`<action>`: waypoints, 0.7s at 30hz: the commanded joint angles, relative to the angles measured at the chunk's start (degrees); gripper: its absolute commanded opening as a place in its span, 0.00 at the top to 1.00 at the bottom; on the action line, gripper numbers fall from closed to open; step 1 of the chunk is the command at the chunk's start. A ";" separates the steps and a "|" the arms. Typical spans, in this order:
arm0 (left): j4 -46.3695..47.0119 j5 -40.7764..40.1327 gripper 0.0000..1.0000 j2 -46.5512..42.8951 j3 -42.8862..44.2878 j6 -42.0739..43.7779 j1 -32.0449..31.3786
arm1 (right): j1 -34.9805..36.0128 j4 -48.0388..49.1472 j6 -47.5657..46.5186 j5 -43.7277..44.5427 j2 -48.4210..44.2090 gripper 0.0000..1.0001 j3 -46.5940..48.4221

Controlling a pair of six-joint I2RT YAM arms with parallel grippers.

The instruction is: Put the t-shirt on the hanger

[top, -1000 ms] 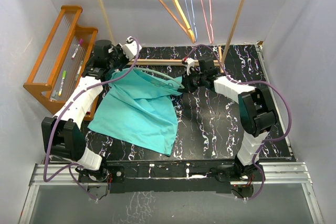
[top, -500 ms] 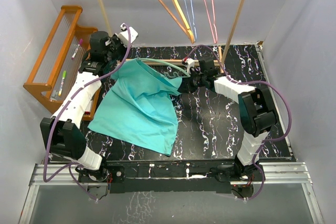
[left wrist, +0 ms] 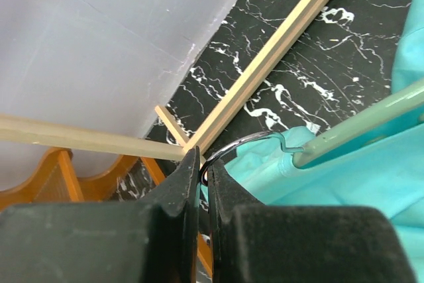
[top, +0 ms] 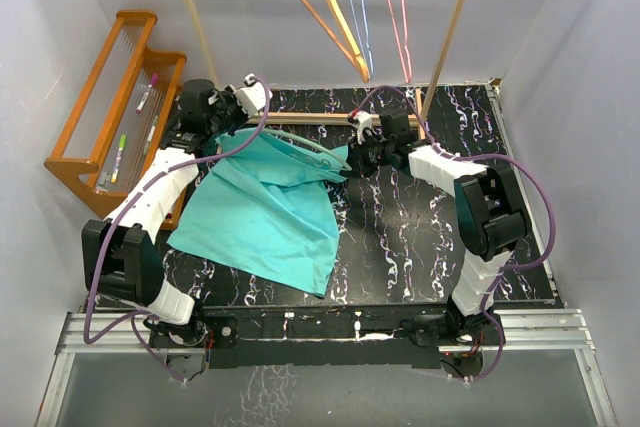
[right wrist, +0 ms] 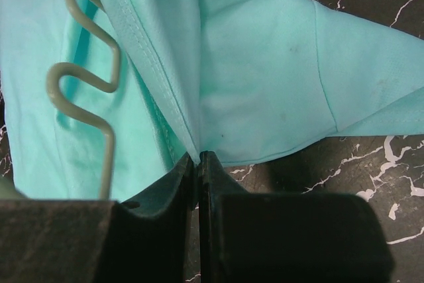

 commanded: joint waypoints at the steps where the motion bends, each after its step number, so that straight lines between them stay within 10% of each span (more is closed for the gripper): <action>1: 7.08 -5.34 1.00 -3.66 -0.86 7.11 0.81 | -0.88 -0.30 -0.41 0.96 -1.94 0.92 0.73; 21: 9.47 -10.30 1.00 -1.50 3.88 9.31 -3.58 | -0.97 -3.34 0.00 2.35 -8.99 0.92 2.70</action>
